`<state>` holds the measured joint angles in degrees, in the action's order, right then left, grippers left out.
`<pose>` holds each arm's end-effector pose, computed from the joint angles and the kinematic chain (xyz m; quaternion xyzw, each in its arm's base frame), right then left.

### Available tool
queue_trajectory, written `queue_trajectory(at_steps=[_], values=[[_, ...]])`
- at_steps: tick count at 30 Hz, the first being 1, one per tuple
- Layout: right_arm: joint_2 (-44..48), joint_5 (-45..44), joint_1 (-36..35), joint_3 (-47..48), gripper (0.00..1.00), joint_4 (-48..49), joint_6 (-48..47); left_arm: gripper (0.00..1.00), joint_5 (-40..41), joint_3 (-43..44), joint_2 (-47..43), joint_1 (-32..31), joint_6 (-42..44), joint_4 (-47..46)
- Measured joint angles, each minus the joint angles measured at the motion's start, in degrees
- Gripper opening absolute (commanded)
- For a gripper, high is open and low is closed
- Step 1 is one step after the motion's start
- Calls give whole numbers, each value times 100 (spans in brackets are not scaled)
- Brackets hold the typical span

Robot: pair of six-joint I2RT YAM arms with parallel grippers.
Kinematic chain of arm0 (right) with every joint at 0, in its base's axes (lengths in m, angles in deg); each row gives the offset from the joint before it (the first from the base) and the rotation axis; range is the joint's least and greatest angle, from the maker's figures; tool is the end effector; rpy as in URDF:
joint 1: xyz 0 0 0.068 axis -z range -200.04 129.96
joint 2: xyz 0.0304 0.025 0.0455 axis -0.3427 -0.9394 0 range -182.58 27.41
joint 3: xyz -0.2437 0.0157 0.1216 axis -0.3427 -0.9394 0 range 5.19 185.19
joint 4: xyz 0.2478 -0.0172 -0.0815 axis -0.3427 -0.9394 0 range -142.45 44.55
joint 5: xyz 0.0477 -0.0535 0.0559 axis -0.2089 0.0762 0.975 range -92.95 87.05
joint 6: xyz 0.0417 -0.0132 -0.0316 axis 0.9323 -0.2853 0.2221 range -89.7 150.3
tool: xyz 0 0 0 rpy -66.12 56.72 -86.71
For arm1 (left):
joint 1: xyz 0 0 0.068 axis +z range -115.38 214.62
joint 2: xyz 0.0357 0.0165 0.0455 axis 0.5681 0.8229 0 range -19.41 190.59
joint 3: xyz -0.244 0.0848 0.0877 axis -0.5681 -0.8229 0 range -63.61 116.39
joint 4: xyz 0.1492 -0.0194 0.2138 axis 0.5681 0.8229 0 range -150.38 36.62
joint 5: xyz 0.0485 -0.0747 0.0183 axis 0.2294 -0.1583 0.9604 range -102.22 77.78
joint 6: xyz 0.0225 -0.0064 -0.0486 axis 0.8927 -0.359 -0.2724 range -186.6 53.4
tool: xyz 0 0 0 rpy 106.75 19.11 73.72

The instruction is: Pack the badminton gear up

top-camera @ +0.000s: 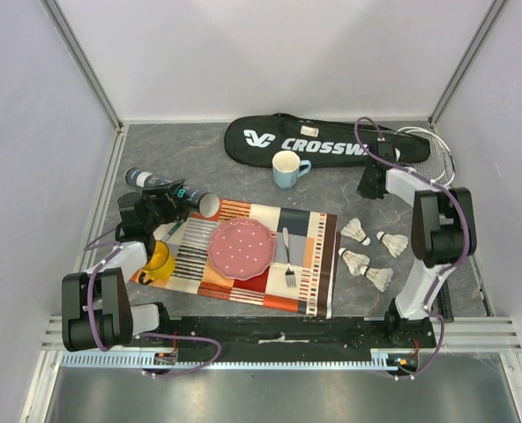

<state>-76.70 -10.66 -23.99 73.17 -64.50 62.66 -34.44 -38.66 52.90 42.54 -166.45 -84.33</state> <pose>0.3794 0.0214 0.1837 0.2531 0.9180 0.0320 0.3036 0.2475 0.0207 0.1829 -0.6003 0.5688 -0.4992 0.2586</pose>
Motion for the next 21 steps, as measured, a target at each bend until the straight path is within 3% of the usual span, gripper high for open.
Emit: queue_trajectory(at_steps=[3, 4, 7, 12, 18, 21], values=[[-507, 76, 28, 249, 29, -210, 31, 2, -92, 4, 37, 0, 9, -44], [-525, 85, 24, 343, 46, -225, 26, 2, -107, 4, 39, 0, 7, -55], [-525, 146, 2, 468, 71, -249, 4, 2, -184, 4, 39, 0, 7, -66], [-433, 57, -76, 481, 98, -656, -153, 2, -256, 4, 39, -2, 15, -74], [549, -664, -667, 481, 97, -1825, -55, 2, -435, 4, 83, -2, 109, -109], [920, -1158, -1224, 461, 82, -2358, 229, 2, -509, 4, 109, 0, 155, -129]])
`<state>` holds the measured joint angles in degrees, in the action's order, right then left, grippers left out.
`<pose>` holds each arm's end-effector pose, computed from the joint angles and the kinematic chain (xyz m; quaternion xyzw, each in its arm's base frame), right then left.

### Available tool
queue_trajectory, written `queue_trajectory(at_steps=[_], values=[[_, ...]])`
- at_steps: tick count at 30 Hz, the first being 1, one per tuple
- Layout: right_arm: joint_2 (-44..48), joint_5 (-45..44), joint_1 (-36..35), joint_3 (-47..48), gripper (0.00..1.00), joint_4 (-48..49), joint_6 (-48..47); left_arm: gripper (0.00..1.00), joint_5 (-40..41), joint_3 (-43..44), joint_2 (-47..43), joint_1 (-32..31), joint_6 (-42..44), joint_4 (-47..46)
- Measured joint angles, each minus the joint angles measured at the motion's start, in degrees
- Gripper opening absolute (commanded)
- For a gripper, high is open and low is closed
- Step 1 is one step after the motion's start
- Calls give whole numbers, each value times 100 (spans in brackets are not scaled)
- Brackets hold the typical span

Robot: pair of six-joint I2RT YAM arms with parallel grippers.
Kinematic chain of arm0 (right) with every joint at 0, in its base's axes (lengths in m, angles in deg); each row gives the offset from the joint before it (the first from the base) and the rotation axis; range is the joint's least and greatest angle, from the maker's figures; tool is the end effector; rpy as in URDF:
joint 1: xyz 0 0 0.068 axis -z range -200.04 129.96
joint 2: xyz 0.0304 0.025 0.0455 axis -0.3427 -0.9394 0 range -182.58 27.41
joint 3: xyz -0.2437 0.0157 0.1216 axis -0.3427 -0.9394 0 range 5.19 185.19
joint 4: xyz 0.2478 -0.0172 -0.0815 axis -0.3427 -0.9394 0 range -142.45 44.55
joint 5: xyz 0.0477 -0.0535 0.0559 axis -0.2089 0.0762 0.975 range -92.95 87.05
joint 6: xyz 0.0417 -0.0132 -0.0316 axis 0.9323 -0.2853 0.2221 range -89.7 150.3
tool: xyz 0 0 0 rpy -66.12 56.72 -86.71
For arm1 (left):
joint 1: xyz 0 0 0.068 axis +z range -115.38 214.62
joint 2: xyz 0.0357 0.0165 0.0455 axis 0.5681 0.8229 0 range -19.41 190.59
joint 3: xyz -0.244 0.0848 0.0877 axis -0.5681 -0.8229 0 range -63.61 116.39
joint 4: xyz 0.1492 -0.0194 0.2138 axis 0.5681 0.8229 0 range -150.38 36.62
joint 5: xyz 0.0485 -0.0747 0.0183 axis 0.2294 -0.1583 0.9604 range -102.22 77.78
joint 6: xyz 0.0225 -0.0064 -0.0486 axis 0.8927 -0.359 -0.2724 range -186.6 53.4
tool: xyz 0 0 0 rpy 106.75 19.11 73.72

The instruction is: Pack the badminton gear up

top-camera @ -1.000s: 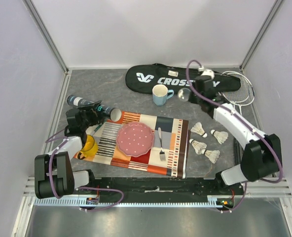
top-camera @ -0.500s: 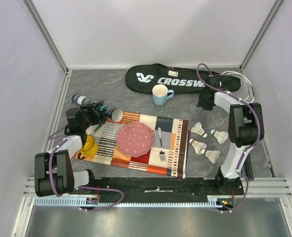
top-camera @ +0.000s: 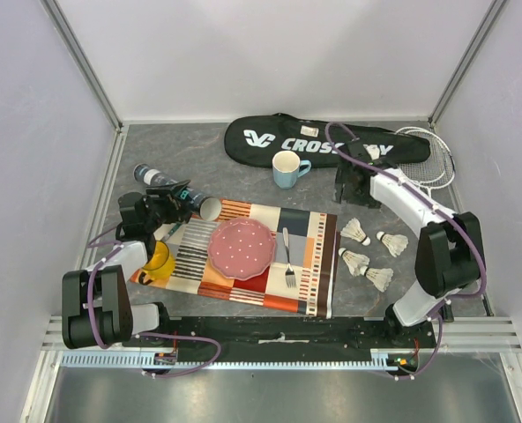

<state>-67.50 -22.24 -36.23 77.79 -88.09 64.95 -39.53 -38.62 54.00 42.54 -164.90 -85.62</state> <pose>0.3275 0.0828 0.2414 0.1903 0.9441 -0.0560 0.2633 0.2491 0.0180 0.1815 -0.5708 0.5909 -0.5184 0.2372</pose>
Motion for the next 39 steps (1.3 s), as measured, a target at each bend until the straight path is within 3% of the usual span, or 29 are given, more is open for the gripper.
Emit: queue_trajectory(at_steps=[4, 14, 24, 29, 32, 33, 39], values=[[42, -367, -400, -122, 74, -452, 354, 2, -94, -11, 7, 0, 13, -22], [-192, -1119, -973, -249, 65, -1163, 1093, 2, -195, -76, 4, 0, 92, -83], [-455, -1303, -1019, -361, 48, -1228, 1469, 2, -199, -103, 4, 0, 149, -92], [-455, -1325, -1019, -481, 29, -1222, 1550, 2, -195, -107, -13, 0, 157, -72], [-442, -1386, -1021, -540, 3, -1207, 1593, 2, -192, -122, -61, 0, 170, -44], [-422, -1412, -1021, -560, 0, -1211, 1600, 2, -190, -129, -72, 0, 173, -39], [210, -1412, -1034, -605, 0, -1185, 1360, 2, -190, -136, -151, 0, 170, 59]])
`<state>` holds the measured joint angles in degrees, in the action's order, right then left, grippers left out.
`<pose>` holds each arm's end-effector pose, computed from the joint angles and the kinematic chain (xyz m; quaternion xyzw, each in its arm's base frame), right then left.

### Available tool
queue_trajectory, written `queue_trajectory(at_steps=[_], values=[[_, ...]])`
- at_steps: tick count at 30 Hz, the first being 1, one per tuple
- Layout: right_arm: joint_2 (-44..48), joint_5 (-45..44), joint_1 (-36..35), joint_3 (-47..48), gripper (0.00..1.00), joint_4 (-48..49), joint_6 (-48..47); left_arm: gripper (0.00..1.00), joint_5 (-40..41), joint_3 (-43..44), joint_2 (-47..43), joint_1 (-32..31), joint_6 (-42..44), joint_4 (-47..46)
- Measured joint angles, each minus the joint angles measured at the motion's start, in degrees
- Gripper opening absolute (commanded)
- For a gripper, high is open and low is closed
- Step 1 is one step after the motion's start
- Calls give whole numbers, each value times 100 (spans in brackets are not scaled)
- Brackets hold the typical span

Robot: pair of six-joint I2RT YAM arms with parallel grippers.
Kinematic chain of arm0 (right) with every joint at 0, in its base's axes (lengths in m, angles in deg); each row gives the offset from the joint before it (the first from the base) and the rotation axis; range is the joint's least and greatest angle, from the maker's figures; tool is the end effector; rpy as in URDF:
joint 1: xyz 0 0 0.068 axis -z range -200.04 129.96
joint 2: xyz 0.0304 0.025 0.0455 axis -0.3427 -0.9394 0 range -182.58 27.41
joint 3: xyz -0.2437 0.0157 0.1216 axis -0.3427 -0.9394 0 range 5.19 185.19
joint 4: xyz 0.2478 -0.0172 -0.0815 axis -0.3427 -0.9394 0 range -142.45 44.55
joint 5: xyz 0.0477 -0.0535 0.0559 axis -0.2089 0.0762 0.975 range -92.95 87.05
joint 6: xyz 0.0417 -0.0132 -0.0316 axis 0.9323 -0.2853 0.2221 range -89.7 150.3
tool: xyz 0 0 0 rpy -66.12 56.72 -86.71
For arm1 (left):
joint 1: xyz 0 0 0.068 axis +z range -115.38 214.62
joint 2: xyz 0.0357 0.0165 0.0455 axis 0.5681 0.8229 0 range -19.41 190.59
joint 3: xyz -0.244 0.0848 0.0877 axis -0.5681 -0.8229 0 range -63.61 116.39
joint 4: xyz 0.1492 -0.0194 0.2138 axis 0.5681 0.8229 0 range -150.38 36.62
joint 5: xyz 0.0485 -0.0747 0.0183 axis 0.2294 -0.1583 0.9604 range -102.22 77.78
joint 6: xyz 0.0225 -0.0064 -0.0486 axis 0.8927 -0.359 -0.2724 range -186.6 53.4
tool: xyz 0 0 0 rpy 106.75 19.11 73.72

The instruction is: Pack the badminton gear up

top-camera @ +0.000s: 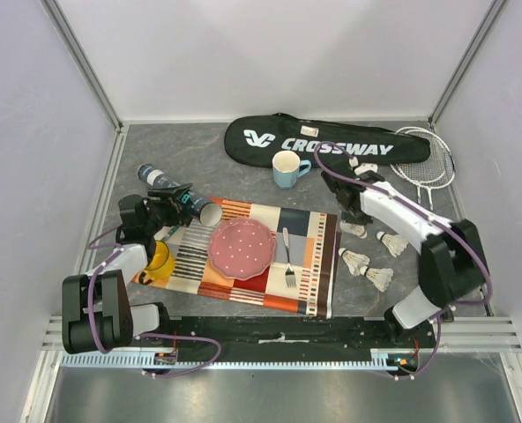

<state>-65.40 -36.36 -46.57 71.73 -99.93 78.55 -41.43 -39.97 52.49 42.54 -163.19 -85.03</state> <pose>0.2734 0.1146 0.2201 0.2027 0.9332 -0.1808 0.2353 0.2422 0.0160 0.1795 -0.5559 0.6048 -0.5211 0.2314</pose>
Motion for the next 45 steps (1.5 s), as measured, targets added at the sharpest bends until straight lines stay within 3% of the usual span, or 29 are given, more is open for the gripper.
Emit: queue_trajectory(at_steps=[4, 10, 13, 17, 24, 45], values=[[1036, 636, -76, -66, 0, 507, -778, 2, -11, 2, -39, 0, -2, 61], [2850, 3357, -160, -542, 0, 2514, -1790, 2, -101, 4, -66, 7, -81, 68], [2955, 4507, -321, -737, 0, 3985, -1687, 2, -105, 4, -197, 11, -168, 186], [2568, 5285, -927, -964, 0, 5687, -1438, 2, -105, 4, -328, 11, -295, 306], [1786, 5340, -2240, -1156, 0, 7224, -1624, 2, -98, 22, -393, 11, -402, 380], [221, 3685, -3080, -990, 0, 8415, -2555, 2, -98, 129, -505, 11, -428, 678]])
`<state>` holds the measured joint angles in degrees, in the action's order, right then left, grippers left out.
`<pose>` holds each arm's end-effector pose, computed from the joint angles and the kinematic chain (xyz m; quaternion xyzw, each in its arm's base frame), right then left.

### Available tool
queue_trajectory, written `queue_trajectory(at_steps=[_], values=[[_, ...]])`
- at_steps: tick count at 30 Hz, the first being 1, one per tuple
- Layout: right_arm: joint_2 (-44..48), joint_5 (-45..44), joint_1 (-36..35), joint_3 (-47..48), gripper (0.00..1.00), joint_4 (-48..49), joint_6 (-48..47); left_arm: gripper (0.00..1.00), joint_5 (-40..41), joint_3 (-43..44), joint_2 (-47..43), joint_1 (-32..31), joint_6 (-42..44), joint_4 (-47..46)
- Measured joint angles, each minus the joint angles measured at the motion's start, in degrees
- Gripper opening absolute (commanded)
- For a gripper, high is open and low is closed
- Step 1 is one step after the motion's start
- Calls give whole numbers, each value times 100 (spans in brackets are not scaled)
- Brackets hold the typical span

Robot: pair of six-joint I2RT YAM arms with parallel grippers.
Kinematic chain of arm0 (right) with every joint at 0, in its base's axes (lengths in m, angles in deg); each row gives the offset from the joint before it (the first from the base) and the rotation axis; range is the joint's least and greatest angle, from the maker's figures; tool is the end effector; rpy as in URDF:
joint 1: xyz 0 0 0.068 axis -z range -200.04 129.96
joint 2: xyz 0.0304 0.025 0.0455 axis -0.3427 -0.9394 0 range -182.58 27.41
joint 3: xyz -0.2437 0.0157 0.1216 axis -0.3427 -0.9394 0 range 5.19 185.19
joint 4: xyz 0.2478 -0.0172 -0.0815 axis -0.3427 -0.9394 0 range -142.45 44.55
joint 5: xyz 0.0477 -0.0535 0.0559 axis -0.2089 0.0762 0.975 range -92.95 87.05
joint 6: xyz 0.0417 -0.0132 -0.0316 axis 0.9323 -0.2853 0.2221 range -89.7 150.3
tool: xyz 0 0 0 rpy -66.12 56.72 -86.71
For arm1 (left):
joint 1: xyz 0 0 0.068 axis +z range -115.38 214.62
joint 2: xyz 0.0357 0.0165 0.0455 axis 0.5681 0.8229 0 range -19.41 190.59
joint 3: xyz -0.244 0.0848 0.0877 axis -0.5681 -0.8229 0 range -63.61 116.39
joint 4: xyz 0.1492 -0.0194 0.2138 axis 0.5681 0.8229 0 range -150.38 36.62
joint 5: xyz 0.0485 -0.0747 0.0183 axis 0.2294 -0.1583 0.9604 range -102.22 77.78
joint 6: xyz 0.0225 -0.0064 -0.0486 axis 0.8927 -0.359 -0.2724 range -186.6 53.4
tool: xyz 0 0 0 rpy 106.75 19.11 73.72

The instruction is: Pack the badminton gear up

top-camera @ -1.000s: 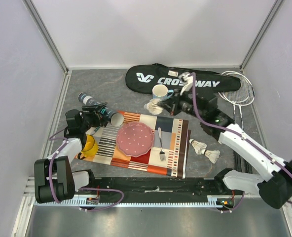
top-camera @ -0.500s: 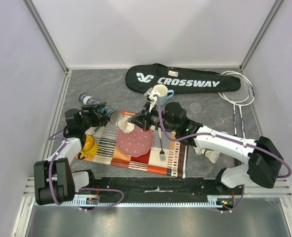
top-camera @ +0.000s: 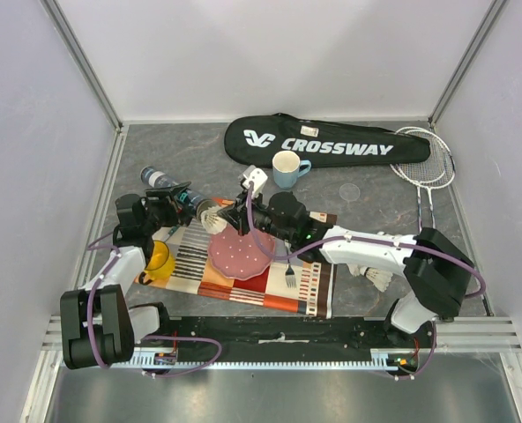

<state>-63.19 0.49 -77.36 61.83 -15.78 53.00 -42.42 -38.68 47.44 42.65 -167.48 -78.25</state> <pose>0.1973 0.3116 0.2821 -0.2375 0.6935 0.4539 0.5066 0.2345 0.0149 0.1945 -0.5767 0.5862 -0.5313 0.2039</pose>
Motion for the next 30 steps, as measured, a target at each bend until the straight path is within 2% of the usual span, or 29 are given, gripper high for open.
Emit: queue_trajectory(at_steps=[6, 9, 11, 15, 22, 26, 30], values=[[-260, -374, -35, 186, 1, 131, -127, 2, 0, 17, -81, 4, -2, 129], [-398, -459, -37, 369, 14, 144, -140, 2, 2, 35, -105, 4, -2, 188], [-468, -522, -68, 474, 16, 127, -157, 2, 7, 42, -114, 4, -2, 210], [-514, -621, -131, 595, 29, 11, -181, 2, 4, 42, -129, 4, -4, 232], [-490, -765, -184, 651, 43, -286, -144, 2, 7, 42, -129, 4, -2, 256], [-326, -820, -186, 651, 57, -636, -55, 2, 4, 42, -129, 4, -2, 271], [-66, -903, -184, 651, 65, -944, -13, 2, 4, 42, -129, 4, -2, 278]])
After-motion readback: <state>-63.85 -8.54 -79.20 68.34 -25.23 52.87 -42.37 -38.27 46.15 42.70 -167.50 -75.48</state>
